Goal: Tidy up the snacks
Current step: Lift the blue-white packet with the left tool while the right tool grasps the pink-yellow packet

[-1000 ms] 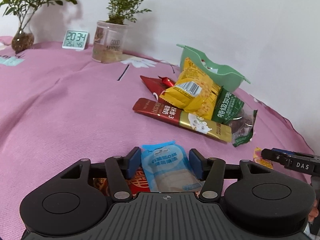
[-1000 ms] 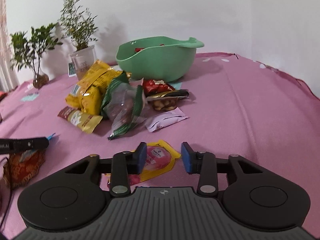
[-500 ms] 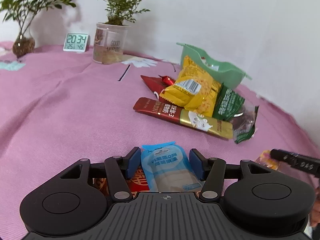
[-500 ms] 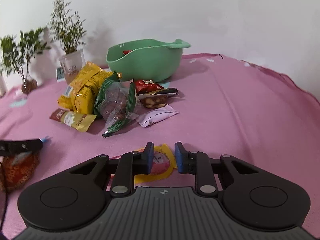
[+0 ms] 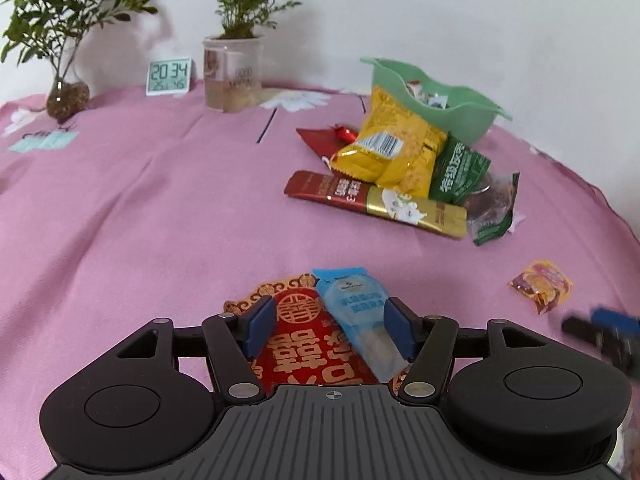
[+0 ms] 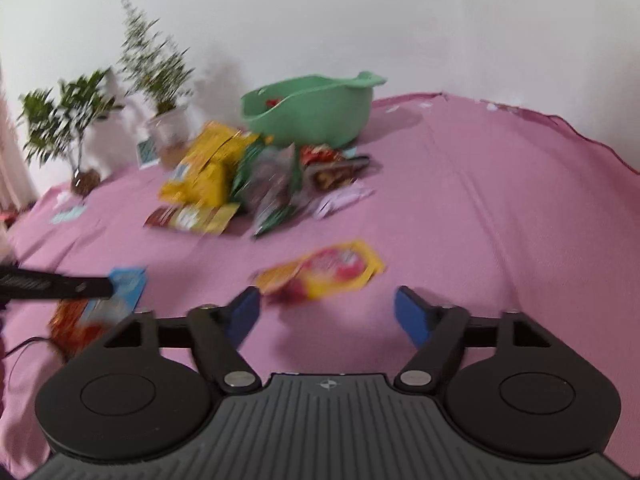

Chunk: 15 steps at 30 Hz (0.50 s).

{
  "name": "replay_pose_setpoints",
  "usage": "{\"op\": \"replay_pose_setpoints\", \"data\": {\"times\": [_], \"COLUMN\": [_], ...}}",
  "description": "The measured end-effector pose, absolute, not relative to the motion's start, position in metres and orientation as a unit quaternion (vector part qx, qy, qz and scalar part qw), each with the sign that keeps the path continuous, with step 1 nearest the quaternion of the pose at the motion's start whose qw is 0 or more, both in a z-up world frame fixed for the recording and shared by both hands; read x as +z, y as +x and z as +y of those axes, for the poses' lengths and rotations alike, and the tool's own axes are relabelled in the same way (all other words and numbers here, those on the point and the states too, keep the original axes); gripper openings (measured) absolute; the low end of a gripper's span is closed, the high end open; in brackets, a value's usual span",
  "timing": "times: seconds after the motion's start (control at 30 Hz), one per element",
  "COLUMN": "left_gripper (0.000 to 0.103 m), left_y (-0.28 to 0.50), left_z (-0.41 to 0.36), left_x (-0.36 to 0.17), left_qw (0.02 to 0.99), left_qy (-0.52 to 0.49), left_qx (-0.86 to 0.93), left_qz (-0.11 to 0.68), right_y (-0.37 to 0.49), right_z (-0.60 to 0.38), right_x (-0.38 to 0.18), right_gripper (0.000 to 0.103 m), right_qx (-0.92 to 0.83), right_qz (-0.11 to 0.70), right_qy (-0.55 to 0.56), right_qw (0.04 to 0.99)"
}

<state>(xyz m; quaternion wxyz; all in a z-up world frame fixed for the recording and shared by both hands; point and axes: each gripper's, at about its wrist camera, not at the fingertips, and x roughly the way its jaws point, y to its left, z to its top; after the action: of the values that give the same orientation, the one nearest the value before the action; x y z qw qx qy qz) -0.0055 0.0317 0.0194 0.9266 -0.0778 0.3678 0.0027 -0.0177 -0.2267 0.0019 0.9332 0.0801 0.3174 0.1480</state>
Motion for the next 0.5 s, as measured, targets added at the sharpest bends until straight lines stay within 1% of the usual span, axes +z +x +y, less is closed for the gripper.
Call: {"op": "replay_pose_setpoints", "data": {"times": [0.1,0.23,0.33,0.5], "left_gripper": [0.103,0.103,0.103,0.103], "left_y": [0.003,0.006,0.003,-0.002], "left_z": [0.025,0.010,-0.001,-0.010], "left_x": [0.019,0.018,0.016,0.012], "left_qw": [0.925,0.926,0.928,0.930], "left_qy": [-0.066,-0.041,-0.003,0.032], "left_qx": [-0.003,-0.025,-0.028,-0.027], "left_qz": [0.375,0.375,0.372,0.364], "right_y": [-0.019,0.001,0.019,0.042], "right_z": [-0.213,-0.201,-0.192,-0.179], "right_x": [0.002,0.001,0.000,-0.004], "right_gripper": [0.088,0.089,0.089,0.089], "right_qx": [0.154,0.166,0.166,0.162], "right_qz": [0.320,0.325,0.326,0.329], "right_qy": [0.058,0.058,0.039,-0.011], "right_qw": [0.933,0.929,0.930,0.930]}}
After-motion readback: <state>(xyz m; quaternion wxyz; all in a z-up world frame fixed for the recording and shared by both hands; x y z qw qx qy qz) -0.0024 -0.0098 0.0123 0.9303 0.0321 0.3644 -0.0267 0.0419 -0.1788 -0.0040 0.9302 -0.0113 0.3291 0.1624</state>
